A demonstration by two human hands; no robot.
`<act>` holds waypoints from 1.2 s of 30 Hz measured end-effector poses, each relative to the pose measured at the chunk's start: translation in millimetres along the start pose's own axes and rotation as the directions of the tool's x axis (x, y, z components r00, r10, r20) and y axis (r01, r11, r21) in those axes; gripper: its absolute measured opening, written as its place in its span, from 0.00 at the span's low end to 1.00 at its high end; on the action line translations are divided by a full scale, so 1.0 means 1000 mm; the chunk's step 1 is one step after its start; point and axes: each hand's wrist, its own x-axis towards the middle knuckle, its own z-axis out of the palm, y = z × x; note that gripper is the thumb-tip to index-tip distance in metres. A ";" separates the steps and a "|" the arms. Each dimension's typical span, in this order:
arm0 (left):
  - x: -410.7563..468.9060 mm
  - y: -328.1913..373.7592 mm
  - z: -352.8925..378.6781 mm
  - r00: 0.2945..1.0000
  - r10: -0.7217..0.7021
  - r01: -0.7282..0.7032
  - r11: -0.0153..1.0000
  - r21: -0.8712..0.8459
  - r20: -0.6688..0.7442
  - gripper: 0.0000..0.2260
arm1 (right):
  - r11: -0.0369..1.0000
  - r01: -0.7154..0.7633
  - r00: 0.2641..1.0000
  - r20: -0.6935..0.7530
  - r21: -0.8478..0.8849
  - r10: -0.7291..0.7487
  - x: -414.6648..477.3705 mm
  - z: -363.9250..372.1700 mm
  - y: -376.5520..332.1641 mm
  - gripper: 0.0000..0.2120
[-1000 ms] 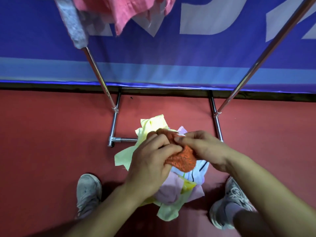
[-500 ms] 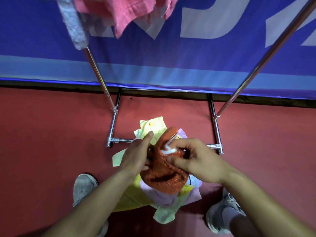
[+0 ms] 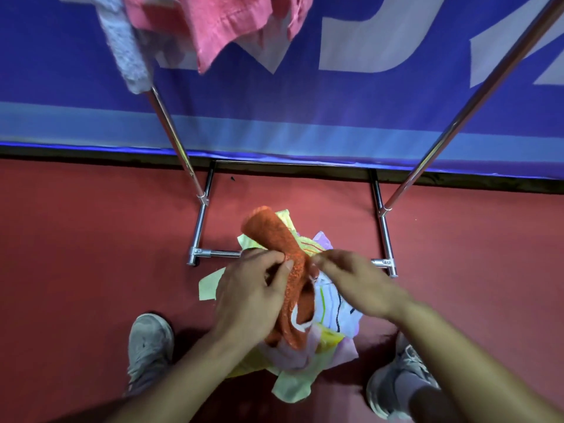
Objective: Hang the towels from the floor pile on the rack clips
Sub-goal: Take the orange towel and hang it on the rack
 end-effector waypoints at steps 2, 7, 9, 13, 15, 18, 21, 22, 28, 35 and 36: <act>-0.007 0.004 0.005 0.994 0.105 -0.105 0.992 -0.077 0.001 0.13 | 0.926 -0.071 0.995 -0.038 0.371 0.091 0.006 -0.003 -0.004 0.18; -0.020 0.010 0.011 0.939 0.335 -0.328 0.940 -0.093 0.077 0.09 | 0.785 -0.102 0.994 0.034 0.611 0.103 0.013 0.002 -0.003 0.23; -0.023 0.012 0.010 0.925 0.357 -0.345 0.932 -0.107 0.128 0.08 | 0.775 -0.055 0.995 -0.035 0.629 0.098 0.016 0.004 -0.001 0.18; -0.027 0.019 0.005 0.957 0.231 -0.211 0.969 -0.129 0.177 0.10 | 0.833 0.058 0.992 -0.129 0.550 0.016 0.014 0.005 -0.002 0.18; -0.021 0.015 0.004 0.992 0.043 -0.025 0.989 -0.145 0.121 0.09 | 0.827 0.118 0.988 -0.147 0.549 -0.043 0.012 0.006 -0.003 0.18; -0.002 0.003 -0.002 0.974 -0.226 0.223 0.951 -0.214 0.013 0.12 | 0.780 0.225 0.974 -0.152 0.583 -0.168 0.009 0.005 -0.004 0.12; 0.014 -0.008 -0.008 0.914 -0.398 0.401 0.848 -0.346 0.082 0.26 | 0.723 0.280 0.958 -0.136 0.631 -0.252 0.006 0.005 -0.005 0.07; 0.017 -0.010 -0.009 0.904 -0.401 0.425 0.798 -0.428 0.150 0.24 | 0.722 0.283 0.956 -0.126 0.632 -0.264 0.007 0.005 -0.004 0.07; 0.013 0.007 -0.008 0.909 -0.223 0.408 0.648 -0.643 0.353 0.14 | 0.763 0.274 0.958 -0.097 0.586 -0.270 0.008 0.006 -0.003 0.11; 0.012 0.006 -0.002 0.947 -0.148 0.299 0.724 -0.621 0.284 0.15 | 0.825 0.271 0.955 -0.033 0.496 -0.294 0.003 0.014 -0.004 0.10; 0.013 0.003 -0.001 0.955 -0.157 0.284 0.721 -0.632 0.250 0.13 | 0.828 0.273 0.955 -0.032 0.490 -0.295 0.002 0.014 -0.005 0.13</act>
